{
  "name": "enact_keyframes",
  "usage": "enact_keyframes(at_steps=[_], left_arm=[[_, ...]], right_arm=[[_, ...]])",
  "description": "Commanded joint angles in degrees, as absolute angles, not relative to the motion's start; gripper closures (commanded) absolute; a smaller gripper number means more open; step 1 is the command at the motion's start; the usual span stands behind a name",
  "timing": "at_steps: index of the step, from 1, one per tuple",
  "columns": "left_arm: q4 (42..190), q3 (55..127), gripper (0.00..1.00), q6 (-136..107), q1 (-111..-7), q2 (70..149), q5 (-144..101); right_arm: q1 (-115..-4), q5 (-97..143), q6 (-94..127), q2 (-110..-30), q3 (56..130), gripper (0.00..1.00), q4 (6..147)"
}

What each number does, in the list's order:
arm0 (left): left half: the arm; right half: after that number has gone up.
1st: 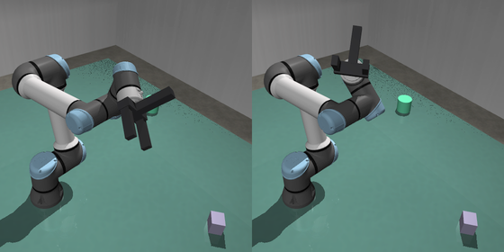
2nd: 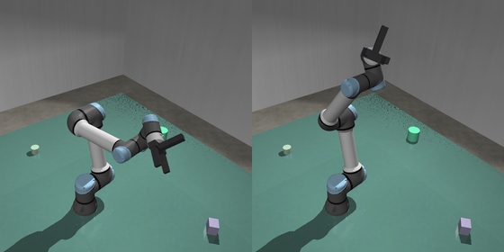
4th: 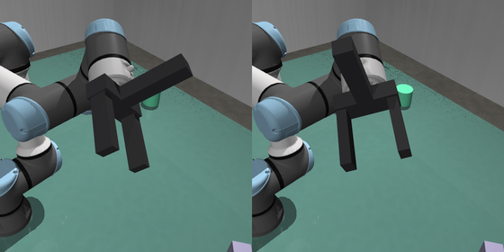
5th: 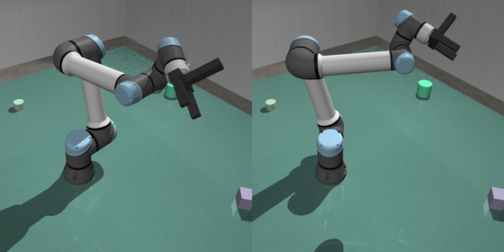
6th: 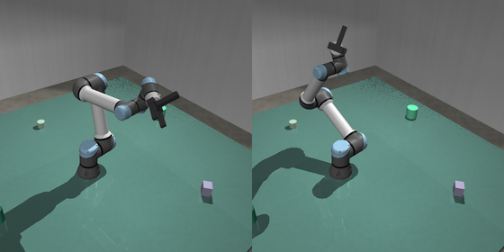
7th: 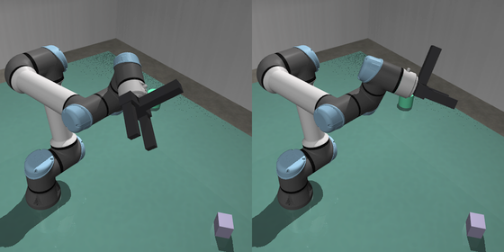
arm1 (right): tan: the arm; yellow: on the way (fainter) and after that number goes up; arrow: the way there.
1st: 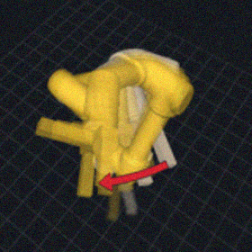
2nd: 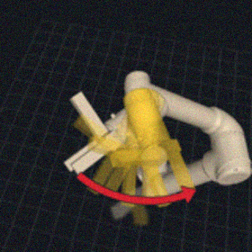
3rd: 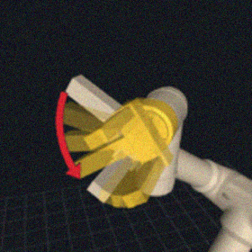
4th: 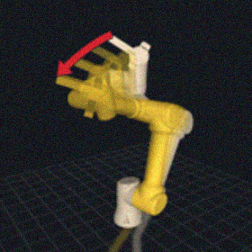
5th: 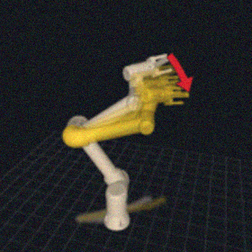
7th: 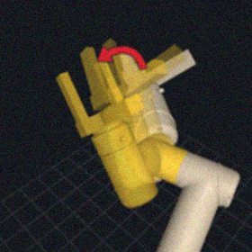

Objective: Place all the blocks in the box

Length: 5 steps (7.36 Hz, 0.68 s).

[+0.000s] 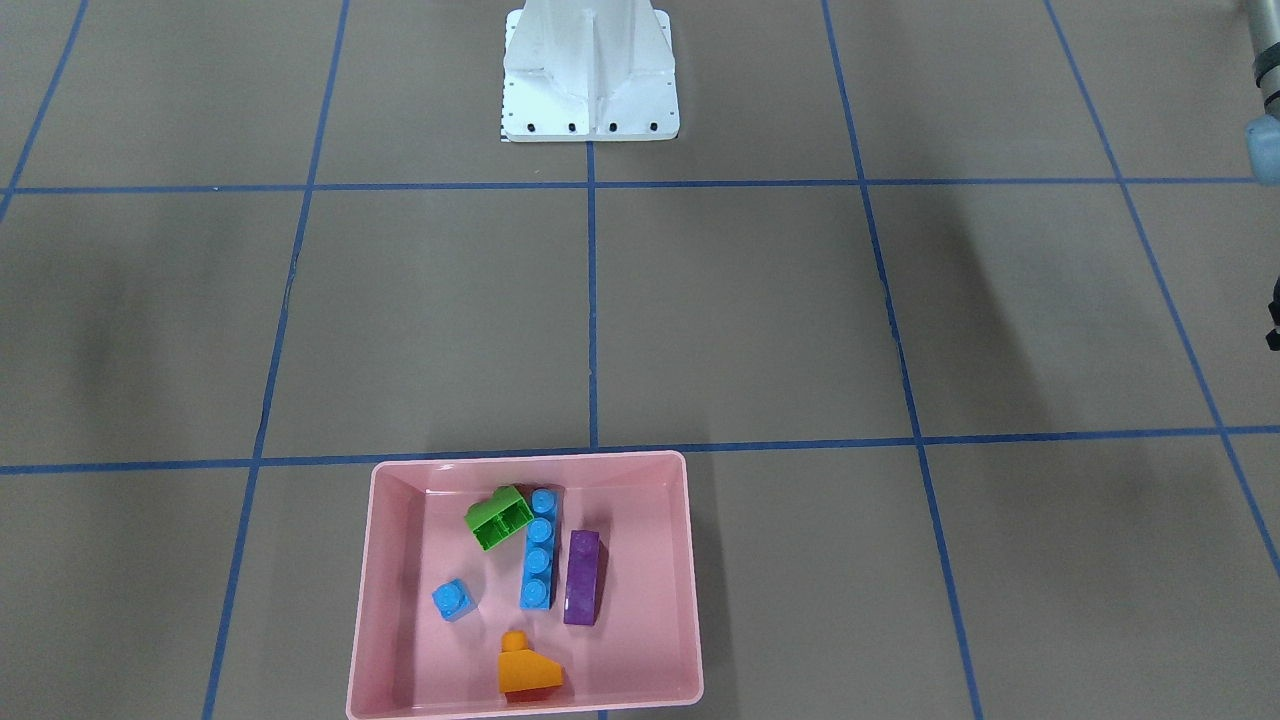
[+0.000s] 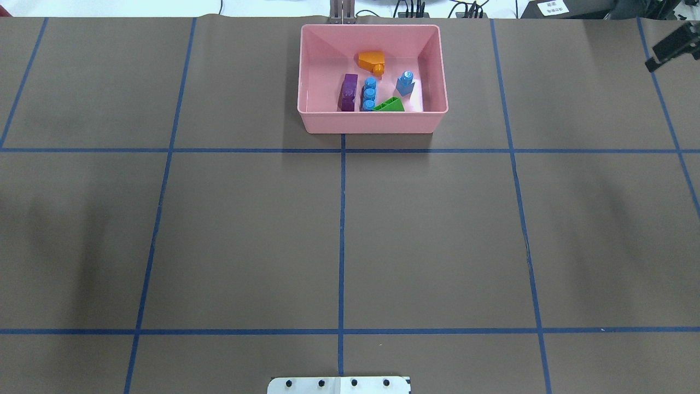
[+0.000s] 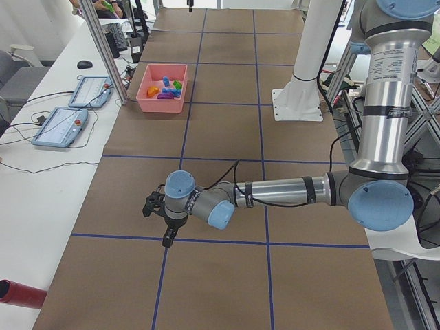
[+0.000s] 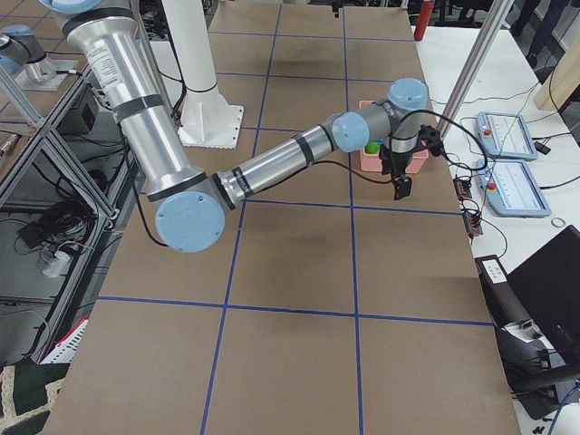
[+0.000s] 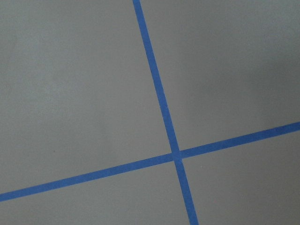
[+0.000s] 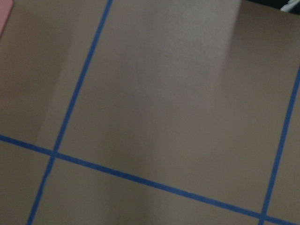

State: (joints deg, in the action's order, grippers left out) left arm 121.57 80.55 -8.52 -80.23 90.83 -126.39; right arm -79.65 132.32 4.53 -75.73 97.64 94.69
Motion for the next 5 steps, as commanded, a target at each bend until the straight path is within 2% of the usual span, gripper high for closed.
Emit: enact_keyframes(at_steps=[1, 3, 5], left_arm=[[115.0, 86.4, 0.0, -8.4, -80.9, 89.0, -126.6], [105.0, 92.5, 0.0, -2.9, -81.3, 86.2, -126.5], [108.1, 92.2, 0.0, 0.6, -81.9, 80.9, -125.8]], right_arm=[[-82.7, 135.4, 1.5, -86.4, 98.3, 0.0, 93.1], [-83.1, 135.4, -1.5, -95.4, 96.3, 0.0, 84.5], [-87.0, 135.4, -2.6, -102.7, 96.1, 0.0, 77.2]])
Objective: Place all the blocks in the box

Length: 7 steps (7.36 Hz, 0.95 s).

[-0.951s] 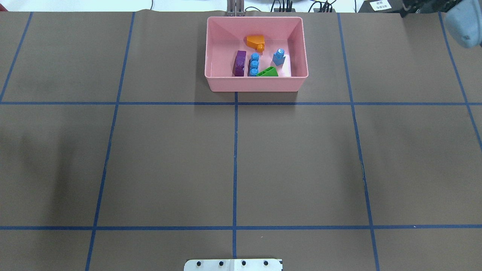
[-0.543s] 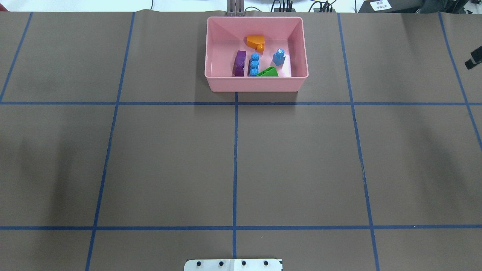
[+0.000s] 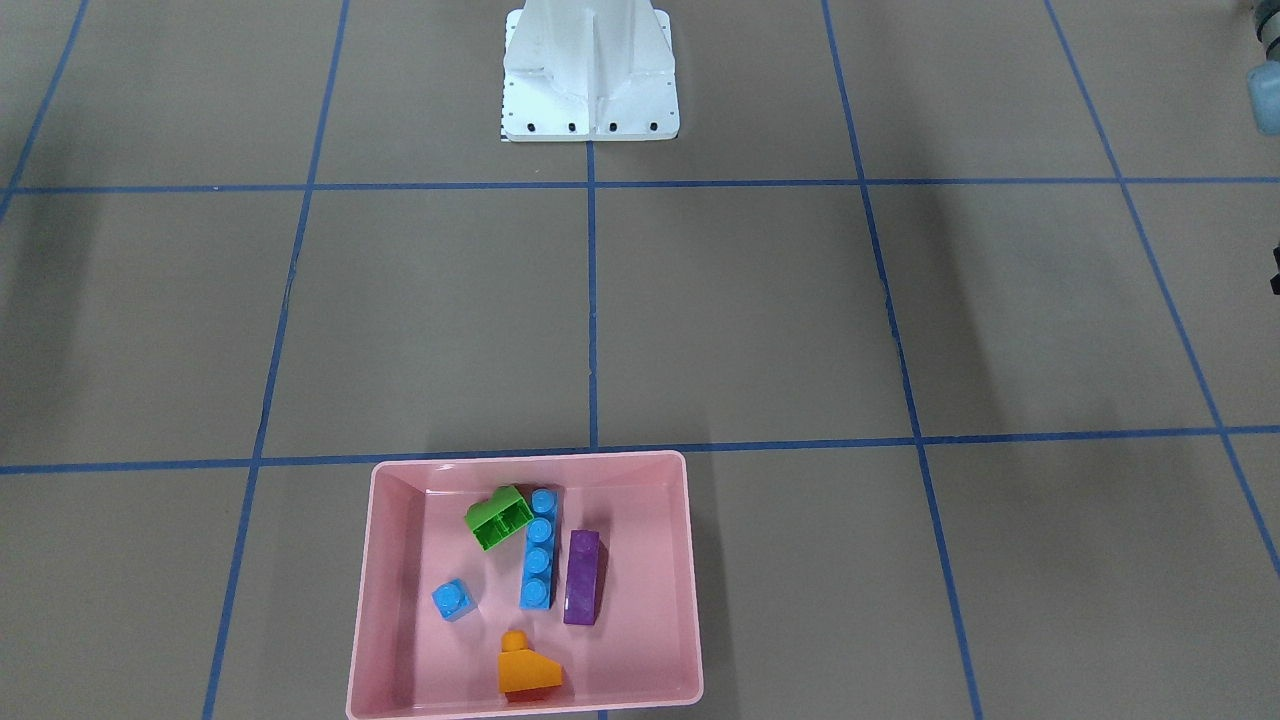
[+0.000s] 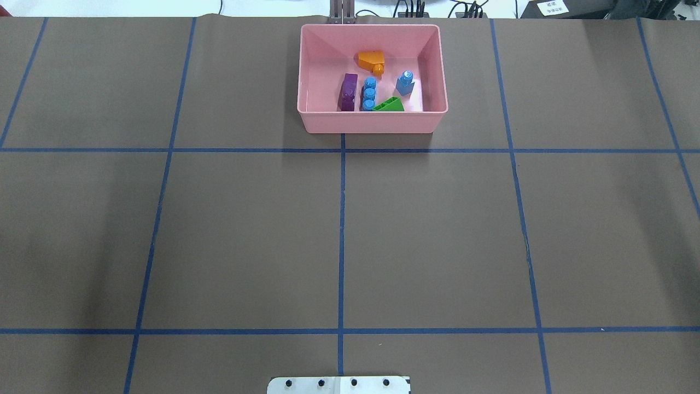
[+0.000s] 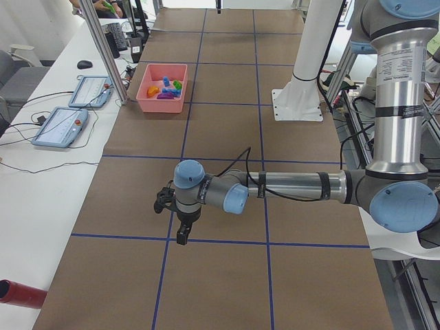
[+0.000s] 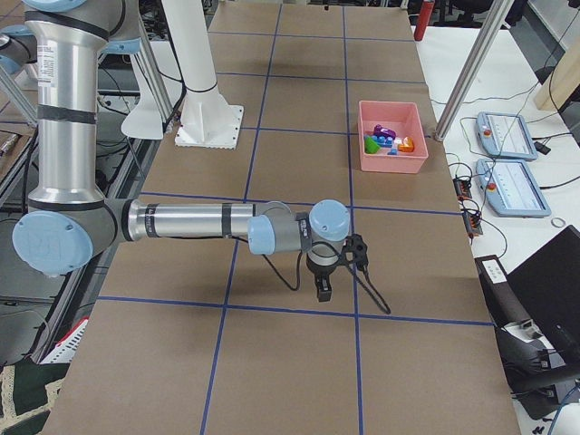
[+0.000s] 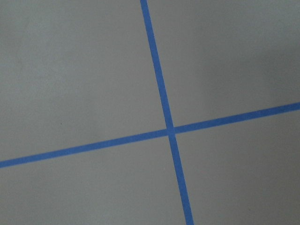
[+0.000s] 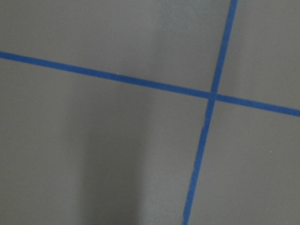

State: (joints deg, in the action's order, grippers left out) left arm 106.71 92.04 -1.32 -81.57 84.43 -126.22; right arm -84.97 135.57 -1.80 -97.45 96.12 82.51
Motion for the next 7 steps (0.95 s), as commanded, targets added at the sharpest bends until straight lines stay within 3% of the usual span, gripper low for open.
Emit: enact_keyframes(at_steps=[1, 3, 5, 7], left_arm=[[108.1, 91.8, 0.0, -0.3, -81.9, 80.9, -126.4], [107.8, 91.1, 0.0, -1.9, -81.8, 81.4, -126.2], [107.8, 90.8, 0.0, -2.1, -81.8, 81.4, -126.2], [107.8, 91.0, 0.0, -3.2, -81.8, 81.6, -126.3]], right_arm=[[-87.4, 135.8, -2.5, -104.7, 94.9, 0.0, 73.7], [-91.8, 137.1, -2.2, -105.3, 96.2, 0.0, 74.8], [-91.5, 137.0, -2.6, -104.1, 107.0, 0.0, 92.5], [-90.9, 136.4, -3.5, -103.8, 108.3, 0.0, 94.6]])
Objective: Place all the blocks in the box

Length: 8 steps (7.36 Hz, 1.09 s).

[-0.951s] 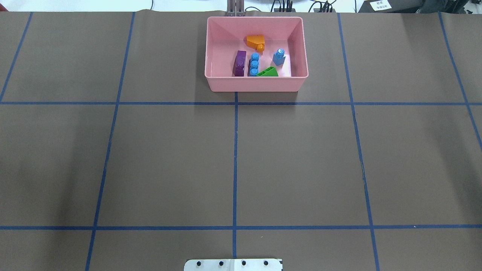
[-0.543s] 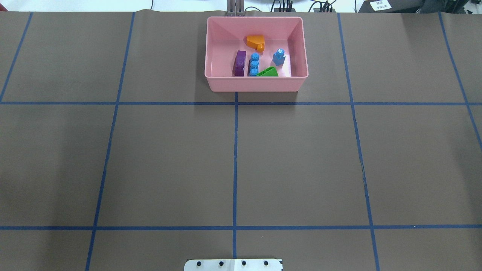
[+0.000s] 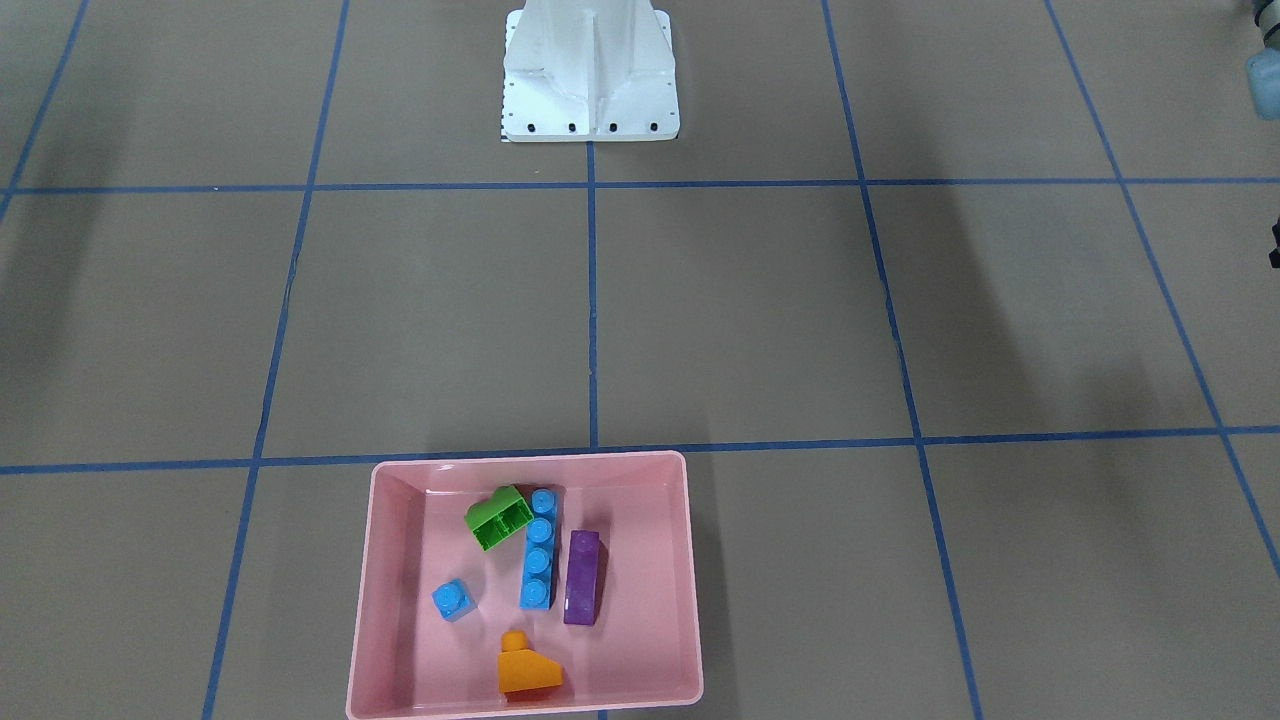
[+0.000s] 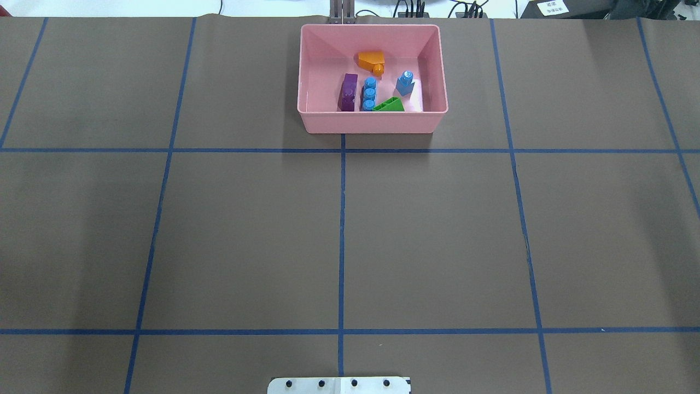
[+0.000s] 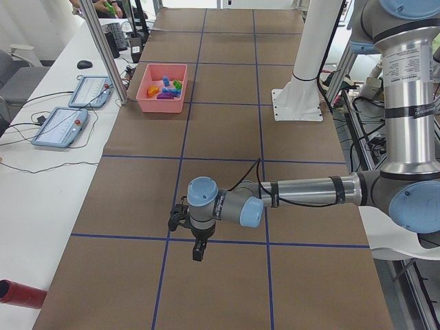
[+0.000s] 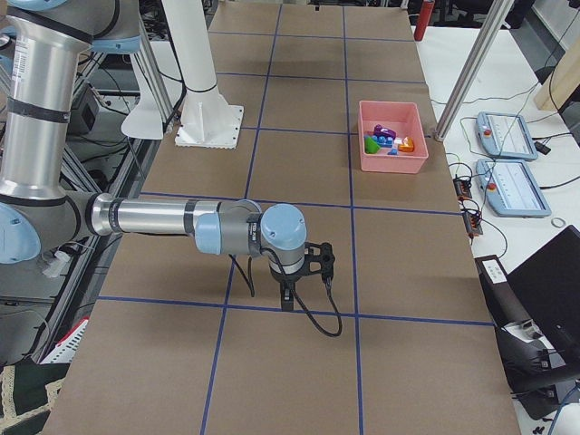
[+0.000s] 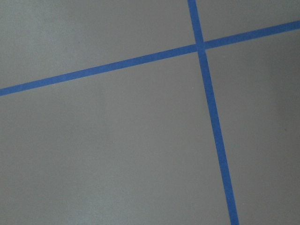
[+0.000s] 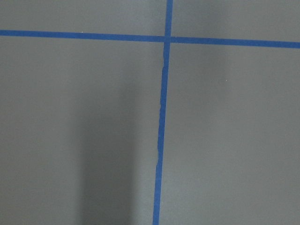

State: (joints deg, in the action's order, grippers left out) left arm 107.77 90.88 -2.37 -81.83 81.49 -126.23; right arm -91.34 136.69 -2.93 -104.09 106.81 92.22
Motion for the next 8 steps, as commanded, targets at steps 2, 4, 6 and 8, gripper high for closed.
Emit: enact_keyframes(at_steps=[2, 4, 6, 8], left_arm=[[107.8, 91.5, 0.0, -7.2, -81.8, 82.0, -126.6], [108.3, 91.3, 0.0, -7.2, -81.9, 81.6, -129.6], [108.2, 91.2, 0.0, -7.2, -81.9, 81.3, -129.6], [108.2, 91.4, 0.0, -7.3, -81.9, 80.9, -129.6]], right_arm=[[-90.5, 137.4, -3.5, -103.7, 108.4, 0.0, 94.6], [-90.5, 137.5, -3.4, -103.1, 107.1, 0.0, 94.3], [-90.5, 137.6, -3.3, -100.6, 105.1, 0.0, 94.5], [-90.5, 137.5, -3.3, -97.2, 101.4, 0.0, 94.5]])
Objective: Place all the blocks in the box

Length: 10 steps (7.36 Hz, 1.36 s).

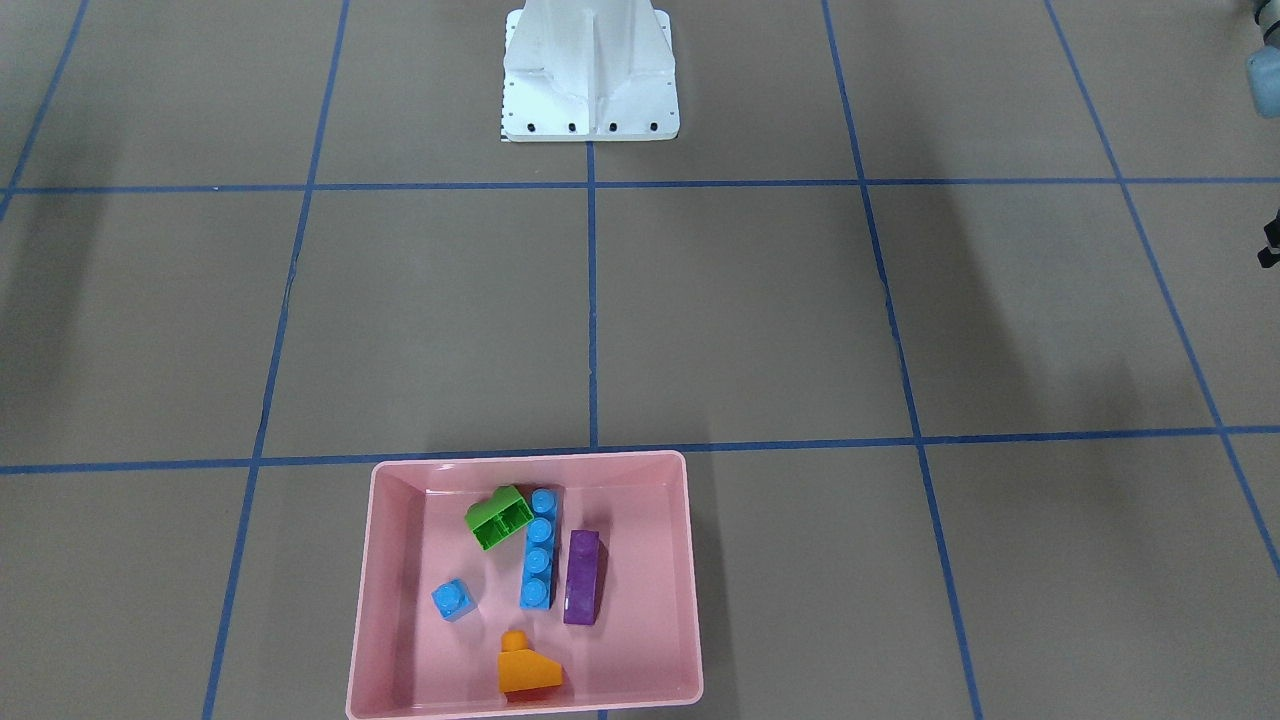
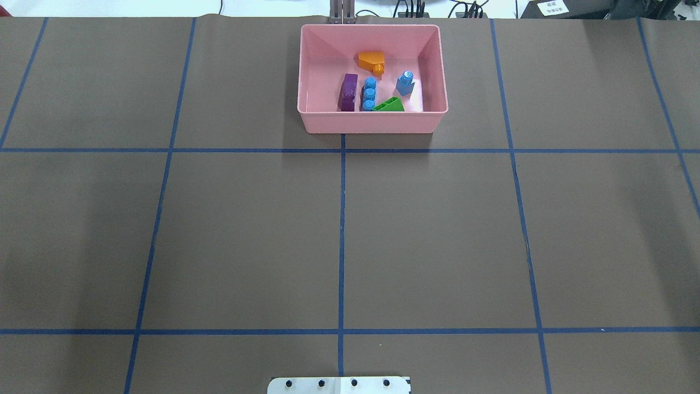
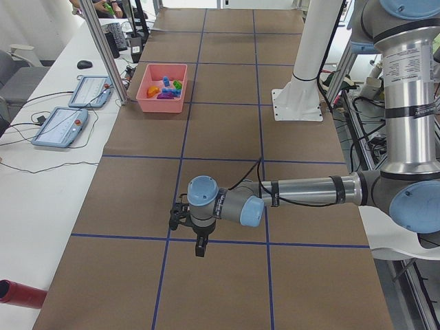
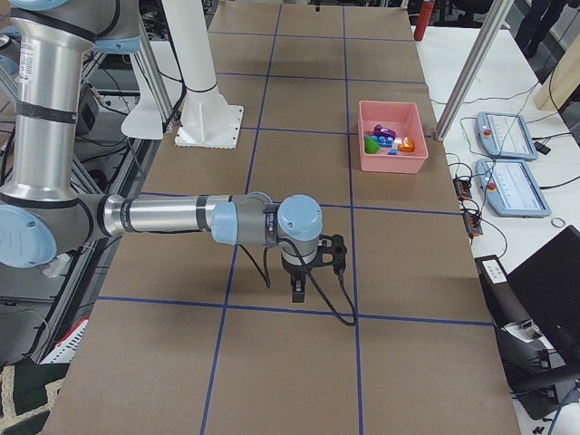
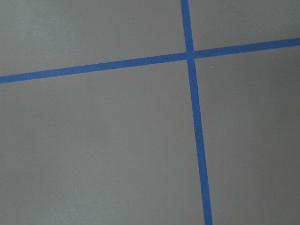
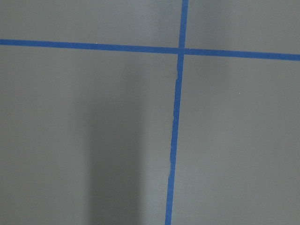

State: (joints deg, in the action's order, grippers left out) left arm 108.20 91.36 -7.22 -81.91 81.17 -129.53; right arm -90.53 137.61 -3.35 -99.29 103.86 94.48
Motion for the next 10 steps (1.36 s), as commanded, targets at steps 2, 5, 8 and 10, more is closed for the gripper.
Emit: enact_keyframes(at_steps=[2, 5, 8, 10], left_arm=[[108.3, 92.5, 0.0, -7.3, -82.1, 79.4, -129.8], [108.3, 94.0, 0.0, -7.3, -82.0, 78.1, -129.7], [107.9, 93.3, 0.0, -7.4, -81.9, 80.0, -129.6], [107.8, 92.5, 0.0, -7.5, -81.8, 81.8, -129.6]], right_arm=[[-90.5, 137.3, -3.2, -96.1, 100.3, 0.0, 94.5], [-90.5, 137.5, -2.7, -93.9, 96.8, 0.0, 94.3], [-90.5, 137.5, -2.6, -93.7, 96.3, 0.0, 94.3], [-90.4, 137.5, -2.5, -93.5, 95.5, 0.0, 94.2]])
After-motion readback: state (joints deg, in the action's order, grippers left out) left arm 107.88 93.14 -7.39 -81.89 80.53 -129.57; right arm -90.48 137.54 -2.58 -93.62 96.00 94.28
